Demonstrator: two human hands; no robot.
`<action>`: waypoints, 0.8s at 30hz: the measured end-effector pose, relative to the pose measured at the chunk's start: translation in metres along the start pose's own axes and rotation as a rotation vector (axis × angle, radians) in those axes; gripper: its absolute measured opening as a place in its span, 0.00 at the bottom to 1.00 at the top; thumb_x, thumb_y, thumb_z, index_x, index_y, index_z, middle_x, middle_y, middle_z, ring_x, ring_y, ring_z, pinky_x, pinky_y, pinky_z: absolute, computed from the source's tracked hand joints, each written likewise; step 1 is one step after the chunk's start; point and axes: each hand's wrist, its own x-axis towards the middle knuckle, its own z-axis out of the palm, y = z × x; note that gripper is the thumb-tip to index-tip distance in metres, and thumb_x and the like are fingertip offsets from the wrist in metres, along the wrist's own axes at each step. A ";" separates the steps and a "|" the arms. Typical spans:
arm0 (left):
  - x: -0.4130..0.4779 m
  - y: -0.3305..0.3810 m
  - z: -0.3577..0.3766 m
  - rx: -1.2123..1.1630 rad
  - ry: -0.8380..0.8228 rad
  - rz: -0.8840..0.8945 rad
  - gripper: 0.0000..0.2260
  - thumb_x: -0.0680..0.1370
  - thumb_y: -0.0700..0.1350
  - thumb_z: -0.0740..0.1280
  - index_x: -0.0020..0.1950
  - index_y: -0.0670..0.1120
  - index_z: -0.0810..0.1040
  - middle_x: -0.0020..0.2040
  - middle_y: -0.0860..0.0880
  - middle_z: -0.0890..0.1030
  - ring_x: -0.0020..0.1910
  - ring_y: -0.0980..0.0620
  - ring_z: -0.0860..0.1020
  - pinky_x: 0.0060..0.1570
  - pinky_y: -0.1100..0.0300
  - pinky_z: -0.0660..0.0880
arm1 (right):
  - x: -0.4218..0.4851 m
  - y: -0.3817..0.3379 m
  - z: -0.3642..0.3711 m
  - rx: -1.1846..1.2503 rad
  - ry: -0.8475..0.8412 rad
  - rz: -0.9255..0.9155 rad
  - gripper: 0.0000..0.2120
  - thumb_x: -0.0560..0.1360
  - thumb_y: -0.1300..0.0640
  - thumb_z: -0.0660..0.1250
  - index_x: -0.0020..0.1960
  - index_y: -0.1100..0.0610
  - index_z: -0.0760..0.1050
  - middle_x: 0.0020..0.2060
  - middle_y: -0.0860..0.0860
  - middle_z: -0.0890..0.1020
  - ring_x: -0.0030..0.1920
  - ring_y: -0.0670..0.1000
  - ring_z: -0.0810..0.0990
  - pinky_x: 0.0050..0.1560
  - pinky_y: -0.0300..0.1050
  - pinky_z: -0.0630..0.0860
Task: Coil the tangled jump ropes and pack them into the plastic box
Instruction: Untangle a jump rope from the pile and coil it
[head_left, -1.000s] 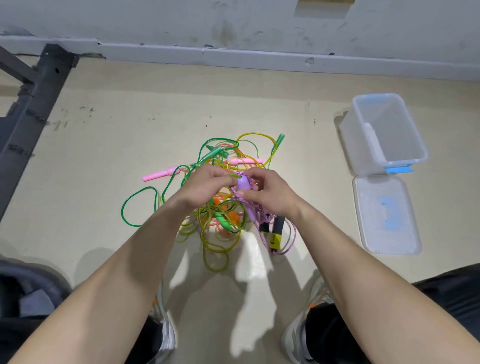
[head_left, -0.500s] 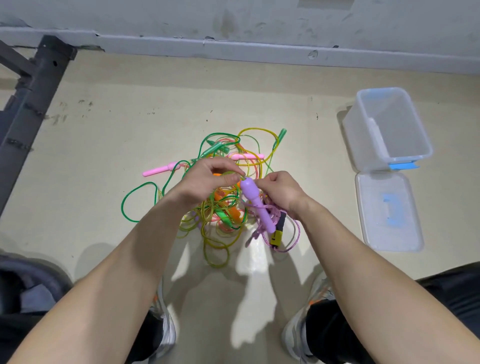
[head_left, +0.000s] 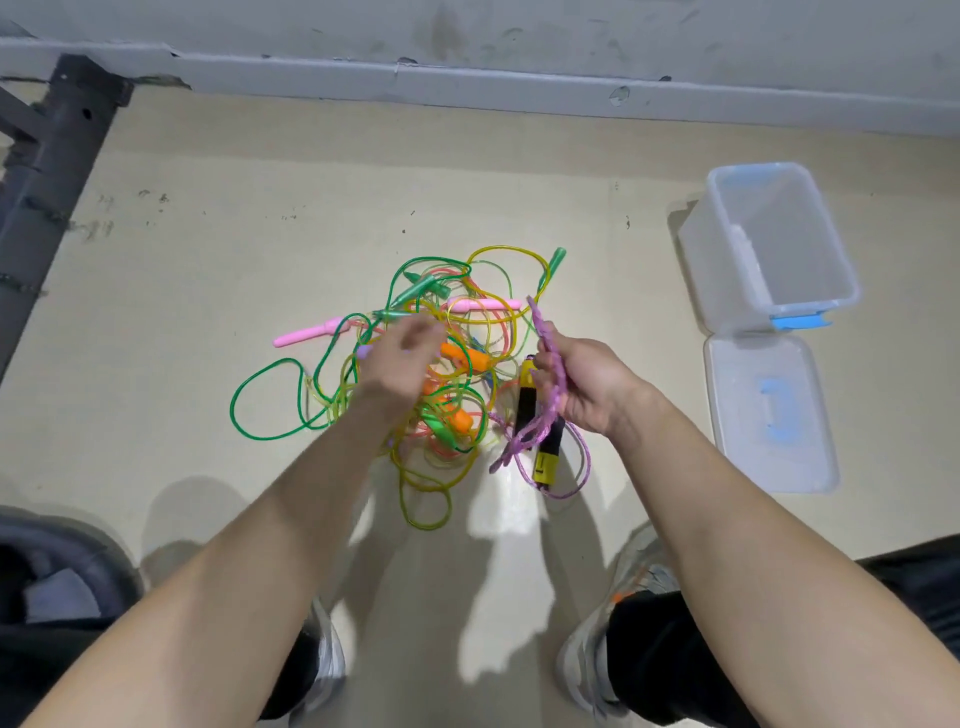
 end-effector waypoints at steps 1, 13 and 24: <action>-0.008 0.009 0.015 -0.090 -0.193 0.014 0.26 0.76 0.62 0.64 0.61 0.43 0.80 0.57 0.48 0.83 0.60 0.51 0.79 0.62 0.59 0.72 | -0.001 0.000 0.005 0.055 -0.019 -0.004 0.18 0.85 0.51 0.58 0.39 0.58 0.67 0.23 0.50 0.66 0.19 0.48 0.66 0.20 0.38 0.70; -0.032 0.032 0.036 -0.336 -0.502 -0.022 0.08 0.82 0.46 0.65 0.49 0.50 0.83 0.33 0.53 0.80 0.41 0.45 0.74 0.44 0.56 0.68 | -0.008 -0.021 0.004 -0.230 0.234 -0.291 0.17 0.81 0.49 0.67 0.37 0.57 0.75 0.28 0.48 0.77 0.34 0.52 0.75 0.33 0.41 0.72; -0.025 0.044 0.032 -0.305 -0.117 -0.030 0.13 0.84 0.48 0.64 0.49 0.42 0.83 0.43 0.42 0.84 0.35 0.51 0.80 0.36 0.60 0.77 | -0.025 -0.035 0.014 -0.412 0.236 -0.512 0.14 0.82 0.53 0.65 0.40 0.56 0.71 0.26 0.49 0.76 0.28 0.49 0.73 0.36 0.45 0.76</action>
